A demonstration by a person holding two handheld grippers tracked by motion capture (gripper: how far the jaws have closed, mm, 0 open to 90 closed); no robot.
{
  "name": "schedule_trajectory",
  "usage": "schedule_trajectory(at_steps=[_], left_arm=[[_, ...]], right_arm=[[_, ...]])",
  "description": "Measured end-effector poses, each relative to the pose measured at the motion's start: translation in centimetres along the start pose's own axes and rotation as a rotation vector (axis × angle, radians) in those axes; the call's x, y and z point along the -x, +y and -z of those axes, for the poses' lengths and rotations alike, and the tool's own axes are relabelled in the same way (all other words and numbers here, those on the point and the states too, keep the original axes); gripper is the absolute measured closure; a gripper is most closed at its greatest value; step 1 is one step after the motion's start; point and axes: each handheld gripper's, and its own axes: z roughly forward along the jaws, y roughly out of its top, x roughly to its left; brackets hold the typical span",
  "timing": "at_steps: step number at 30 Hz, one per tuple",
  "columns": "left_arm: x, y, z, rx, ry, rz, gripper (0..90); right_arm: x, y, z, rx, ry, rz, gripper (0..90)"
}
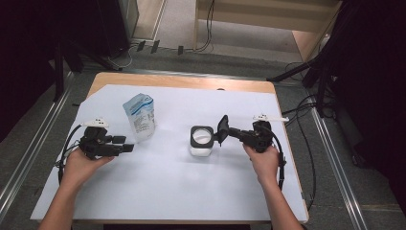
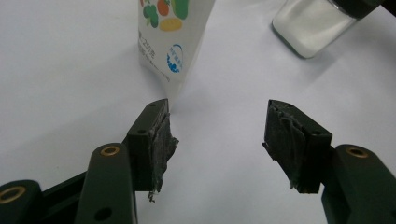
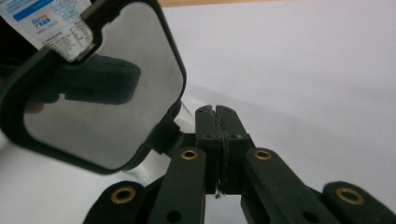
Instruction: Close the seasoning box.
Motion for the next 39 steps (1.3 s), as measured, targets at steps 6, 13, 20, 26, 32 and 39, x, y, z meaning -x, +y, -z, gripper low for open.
schedule_trajectory(at_steps=[6,13,20,26,32,39], left_arm=[[0.2,-0.1,0.2,0.018,-0.018,-0.007,41.7],[-0.1,-0.4,0.4,0.003,-0.017,-0.022,41.9],[-0.2,-0.4,0.5,0.005,-0.013,-0.02,41.3],[-0.2,-0.3,0.4,0.009,-0.017,-0.021,41.3],[-0.2,-0.2,0.5,0.018,-0.022,-0.015,40.9],[-0.3,-0.2,0.2,0.009,-0.019,-0.012,40.2]], right_arm=[[0.1,1.1,-0.9,-0.007,0.024,0.006,90.0],[-0.5,1.4,-1.4,0.021,0.062,0.01,90.0],[-1.2,1.4,-0.6,0.038,0.073,0.016,90.0],[-1.9,0.9,0.2,0.047,0.081,0.026,90.0],[-2.3,0.8,0.0,0.054,0.085,0.03,90.0],[-3.0,1.4,-0.5,0.061,0.096,0.04,88.8]])
